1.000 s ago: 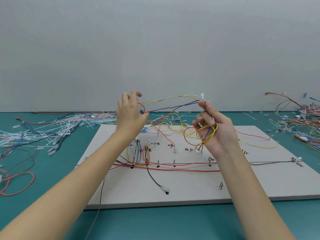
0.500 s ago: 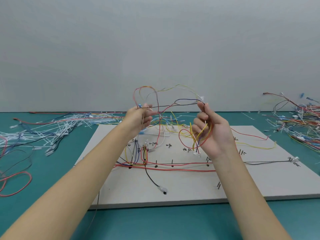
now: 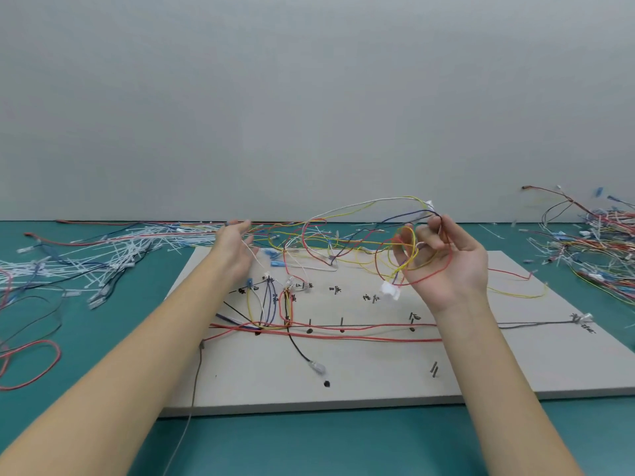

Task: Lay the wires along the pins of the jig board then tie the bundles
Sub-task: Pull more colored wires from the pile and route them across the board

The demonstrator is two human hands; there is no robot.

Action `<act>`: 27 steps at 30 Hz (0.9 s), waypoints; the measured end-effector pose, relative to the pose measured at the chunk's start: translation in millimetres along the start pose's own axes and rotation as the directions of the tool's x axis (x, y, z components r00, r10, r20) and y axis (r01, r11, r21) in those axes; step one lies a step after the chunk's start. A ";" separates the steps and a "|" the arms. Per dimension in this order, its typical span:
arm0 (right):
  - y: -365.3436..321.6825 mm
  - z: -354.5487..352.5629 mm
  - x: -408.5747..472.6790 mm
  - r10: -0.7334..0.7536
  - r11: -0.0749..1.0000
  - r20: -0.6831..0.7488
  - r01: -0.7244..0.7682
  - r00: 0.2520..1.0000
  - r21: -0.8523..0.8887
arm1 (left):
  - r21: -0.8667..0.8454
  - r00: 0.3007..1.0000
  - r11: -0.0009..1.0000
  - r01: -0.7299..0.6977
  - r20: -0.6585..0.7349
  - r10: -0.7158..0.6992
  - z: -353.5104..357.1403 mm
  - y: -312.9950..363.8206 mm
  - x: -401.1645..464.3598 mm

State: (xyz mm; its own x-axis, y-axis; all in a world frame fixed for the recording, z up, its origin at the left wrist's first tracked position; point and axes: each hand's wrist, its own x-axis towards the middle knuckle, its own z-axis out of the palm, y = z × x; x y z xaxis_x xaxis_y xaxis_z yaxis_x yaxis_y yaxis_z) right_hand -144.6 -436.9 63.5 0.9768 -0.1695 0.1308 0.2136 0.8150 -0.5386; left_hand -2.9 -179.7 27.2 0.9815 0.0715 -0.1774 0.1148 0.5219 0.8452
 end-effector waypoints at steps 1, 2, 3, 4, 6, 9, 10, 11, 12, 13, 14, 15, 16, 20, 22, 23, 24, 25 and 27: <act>-1.8 -1.2 -0.1 -0.010 1.000 -0.018 0.010 1.000 0.001 | 0.003 1.000 1.000 -0.004 -0.011 0.004 -1.4 -0.1 1.3; -3.7 -2.3 0.3 -0.019 1.000 -0.040 0.019 0.999 0.001 | 0.009 1.000 1.000 -0.012 -0.020 0.012 -2.7 -0.1 2.5; -5.9 -3.3 0.7 -0.025 1.000 -0.058 0.025 0.998 0.006 | 0.030 0.999 0.999 -0.024 -0.030 0.025 -4.1 -0.6 4.1; -8.1 -4.1 1.1 -0.028 0.999 -0.064 0.029 0.998 0.019 | 0.078 0.998 0.996 -0.038 -0.038 0.041 -5.3 -1.3 5.1; -11.5 -4.2 1.8 -0.029 0.999 -0.051 0.031 0.998 0.036 | 0.214 0.997 0.975 -0.054 -0.035 0.063 -8.4 -4.4 7.5; -9.7 -1.4 3.3 -0.021 0.999 -0.010 0.022 1.000 0.025 | 0.363 1.000 0.932 -0.025 -0.004 0.029 -11.0 -5.7 9.0; -7.3 -0.5 4.1 -0.015 1.000 0.003 0.015 1.000 0.024 | 0.399 1.000 0.917 -0.016 0.007 0.015 -11.3 -4.8 8.6; -4.8 0.4 4.8 -0.011 1.000 0.016 0.010 1.000 0.019 | 0.427 1.000 0.904 -0.017 0.021 0.009 -11.4 -3.6 7.5; -2.7 1.3 5.4 -0.009 1.000 0.025 0.009 1.000 0.010 | 0.447 0.999 0.894 -0.024 0.032 0.011 -11.4 -2.4 6.3; -1.3 2.0 5.7 -0.008 1.000 0.030 0.008 1.000 0.004 | 0.461 0.999 0.887 -0.028 0.035 0.013 -11.4 -1.3 4.8; -0.4 2.7 5.9 -0.007 1.000 0.033 0.007 0.999 0.005 | 0.474 0.999 0.880 -0.031 0.041 0.013 -10.7 -0.2 2.1; 0.2 3.1 5.8 -0.005 1.000 0.037 0.005 0.999 0.015 | 0.495 0.999 0.869 -0.034 0.053 0.009 -10.1 1.2 -0.8; 0.6 3.2 5.7 -0.004 0.999 0.045 0.002 0.999 0.033 | 0.531 0.997 0.847 -0.039 0.072 0.001 -9.6 2.6 -3.9; 1.1 2.0 5.8 -0.014 0.994 0.051 0.008 0.999 0.104 | 0.844 0.994 0.528 -0.095 0.107 0.009 -12.2 8.3 -10.5; 1.6 1.5 6.1 -0.010 0.995 0.037 0.006 0.999 0.101 | 0.904 0.993 0.414 -0.108 0.113 0.011 -12.1 11.0 -11.5; 2.3 1.3 6.3 -0.002 0.995 0.031 -0.001 1.000 0.098 | 0.910 0.995 0.406 -0.091 0.104 -0.011 -10.8 12.8 -12.0; 3.2 0.9 6.6 0.007 0.996 0.025 -0.009 1.000 0.092 | 0.904 0.995 0.421 -0.066 0.092 -0.041 -8.4 14.8 -13.3; 4.0 0.3 7.1 0.013 0.996 0.019 -0.015 1.000 0.087 | 0.890 0.994 0.453 -0.042 0.083 -0.072 -5.5 18.0 -15.0; 5.7 -0.9 7.9 0.020 0.997 0.006 -0.021 1.000 0.071 | 0.847 0.989 0.531 -0.016 0.093 -0.119 1.3 24.8 -18.7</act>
State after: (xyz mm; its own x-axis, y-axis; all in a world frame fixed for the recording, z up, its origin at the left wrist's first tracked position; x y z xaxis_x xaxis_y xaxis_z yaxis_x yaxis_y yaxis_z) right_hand -135.6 -434.1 60.7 0.9809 -0.1495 0.1247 0.1916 0.8558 -0.4805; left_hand -18.2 -169.2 52.1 0.9709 -0.0705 -0.2289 0.1749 -0.4439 0.8788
